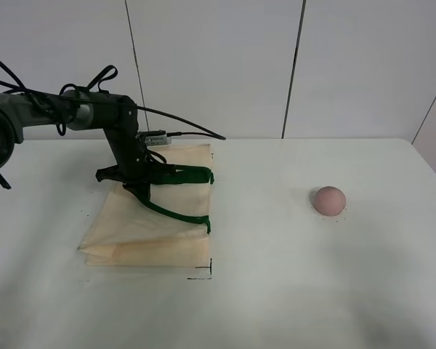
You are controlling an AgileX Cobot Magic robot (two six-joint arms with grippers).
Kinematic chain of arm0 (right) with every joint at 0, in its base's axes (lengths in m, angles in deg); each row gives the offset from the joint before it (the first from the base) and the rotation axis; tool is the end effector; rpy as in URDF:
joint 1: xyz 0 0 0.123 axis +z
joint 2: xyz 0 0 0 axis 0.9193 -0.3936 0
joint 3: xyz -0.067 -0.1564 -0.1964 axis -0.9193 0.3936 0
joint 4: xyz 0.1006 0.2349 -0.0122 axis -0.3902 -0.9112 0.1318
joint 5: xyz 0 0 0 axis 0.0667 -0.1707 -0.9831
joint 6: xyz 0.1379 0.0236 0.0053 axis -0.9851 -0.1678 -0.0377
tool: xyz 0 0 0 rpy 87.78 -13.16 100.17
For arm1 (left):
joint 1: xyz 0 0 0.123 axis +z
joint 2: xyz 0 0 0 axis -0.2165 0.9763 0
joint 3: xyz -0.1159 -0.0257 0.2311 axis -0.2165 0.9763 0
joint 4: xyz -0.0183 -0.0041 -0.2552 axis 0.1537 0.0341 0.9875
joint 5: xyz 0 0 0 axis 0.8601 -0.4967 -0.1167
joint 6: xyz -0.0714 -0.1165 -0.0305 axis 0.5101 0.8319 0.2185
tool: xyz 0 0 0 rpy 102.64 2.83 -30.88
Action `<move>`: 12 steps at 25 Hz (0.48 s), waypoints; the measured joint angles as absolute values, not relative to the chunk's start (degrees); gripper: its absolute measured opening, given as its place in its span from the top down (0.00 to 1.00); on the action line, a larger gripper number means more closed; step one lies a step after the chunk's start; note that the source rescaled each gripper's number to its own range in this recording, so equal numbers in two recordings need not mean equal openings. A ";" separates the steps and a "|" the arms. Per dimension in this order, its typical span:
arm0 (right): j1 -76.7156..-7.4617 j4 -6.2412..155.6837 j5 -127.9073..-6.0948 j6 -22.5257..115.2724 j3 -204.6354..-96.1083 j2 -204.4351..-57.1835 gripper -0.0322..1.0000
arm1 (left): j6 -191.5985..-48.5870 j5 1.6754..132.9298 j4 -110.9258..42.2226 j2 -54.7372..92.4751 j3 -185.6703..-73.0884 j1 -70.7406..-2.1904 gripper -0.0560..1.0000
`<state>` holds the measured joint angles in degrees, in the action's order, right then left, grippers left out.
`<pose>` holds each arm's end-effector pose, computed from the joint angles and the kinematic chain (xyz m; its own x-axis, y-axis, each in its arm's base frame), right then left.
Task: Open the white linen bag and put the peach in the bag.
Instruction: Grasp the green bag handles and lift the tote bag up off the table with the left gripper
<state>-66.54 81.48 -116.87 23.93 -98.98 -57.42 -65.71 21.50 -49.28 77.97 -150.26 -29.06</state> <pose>0.0690 0.0028 0.2617 -0.4233 0.0008 -0.9060 -0.0191 0.9998 0.0098 0.4526 -0.1318 0.0557 -0.9721 -0.0574 -0.2272 -0.0447 0.9972 -0.0604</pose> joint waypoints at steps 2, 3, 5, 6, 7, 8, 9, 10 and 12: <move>-66.54 81.48 -116.87 23.93 -98.98 -57.42 0.00 | -65.77 18.63 -49.87 76.62 -151.87 -29.06 0.95; -66.54 81.48 -116.87 23.93 -98.98 -57.42 0.00 | -65.93 16.96 -50.32 75.61 -153.17 -29.06 0.95; -66.54 81.48 -116.87 23.93 -98.98 -57.42 0.00 | -66.69 13.63 -51.19 73.61 -156.31 -29.06 0.95; -66.54 81.48 -116.87 23.93 -98.98 -57.42 0.00 | -67.48 11.69 -51.49 72.63 -158.30 -29.06 0.95; -66.54 81.48 -116.87 23.93 -98.98 -57.42 0.00 | -68.03 9.66 -51.67 71.94 -160.05 -29.06 0.95; -66.54 81.48 -116.87 23.93 -98.98 -57.42 0.00 | -68.80 7.89 -51.81 71.24 -162.16 -29.06 0.95; -66.54 81.48 -116.87 23.93 -98.98 -57.42 0.00 | -69.29 6.61 -51.81 70.58 -164.15 -29.06 0.95; -66.54 81.48 -116.87 23.93 -98.98 -57.42 0.00 | -69.50 5.29 -51.93 69.96 -166.02 -29.06 0.95; -66.54 81.48 -116.87 23.93 -98.98 -57.42 0.00 | -69.82 4.26 -51.87 68.62 -168.73 -29.06 0.95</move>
<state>-66.54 81.48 -116.87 23.93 -98.98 -57.42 -69.82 4.26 -51.87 68.62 -168.73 -29.06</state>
